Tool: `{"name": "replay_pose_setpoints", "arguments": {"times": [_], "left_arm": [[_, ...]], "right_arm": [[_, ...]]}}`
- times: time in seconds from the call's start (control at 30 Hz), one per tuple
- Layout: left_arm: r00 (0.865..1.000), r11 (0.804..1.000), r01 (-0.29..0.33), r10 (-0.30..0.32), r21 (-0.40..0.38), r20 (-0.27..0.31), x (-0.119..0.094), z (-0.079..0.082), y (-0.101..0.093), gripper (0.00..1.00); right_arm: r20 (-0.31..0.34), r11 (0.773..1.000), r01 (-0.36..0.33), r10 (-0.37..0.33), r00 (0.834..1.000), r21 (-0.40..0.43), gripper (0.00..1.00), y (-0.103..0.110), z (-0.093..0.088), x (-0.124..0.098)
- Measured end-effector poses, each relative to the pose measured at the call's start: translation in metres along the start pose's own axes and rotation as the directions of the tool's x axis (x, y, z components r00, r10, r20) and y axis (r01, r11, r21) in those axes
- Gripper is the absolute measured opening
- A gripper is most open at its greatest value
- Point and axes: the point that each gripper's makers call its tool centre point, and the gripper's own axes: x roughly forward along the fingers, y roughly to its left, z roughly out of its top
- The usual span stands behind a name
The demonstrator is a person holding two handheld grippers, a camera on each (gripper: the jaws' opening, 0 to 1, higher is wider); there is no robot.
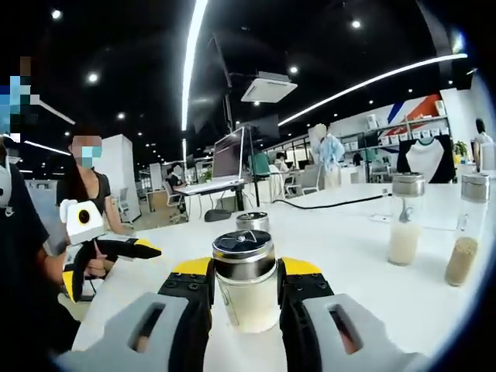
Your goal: Rotate the seasoning bottle until the label or dispensing opening points toward the visible target arrow and the bottle remains upright within the marked orientation range
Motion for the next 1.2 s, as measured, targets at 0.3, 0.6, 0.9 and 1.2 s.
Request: {"name": "replay_pose_setpoints", "arguments": {"times": [0.3, 0.6, 0.9, 1.2], "left_arm": [[1.0, 1.0, -0.006, 0.006, 0.012, -0.004, -0.001, 0.0, 0.002, 1.0], [1.0, 1.0, -0.01, 0.01, 0.023, -0.008, -0.002, -0.002, 0.005, 1.0], [1.0, 1.0, -0.005, 0.005, 0.019, -0.012, -0.002, -0.004, 0.004, 1.0], [1.0, 1.0, -0.004, 0.005, 0.015, -0.013, -0.001, -0.004, 0.001, 1.0]], "right_arm": [[-0.012, 1.0, 0.0, 0.0, 1.0, 0.005, 0.29, -0.019, -0.002, 0.011], [-0.029, 1.0, -0.013, 0.013, 0.999, -0.005, 0.29, -0.029, -0.004, 0.013], [-0.022, 0.999, -0.045, 0.045, 0.999, -0.015, 0.3, -0.029, -0.004, 0.015], [-0.015, 0.998, -0.068, 0.068, 0.998, -0.012, 0.3, -0.031, -0.003, 0.017]]}}
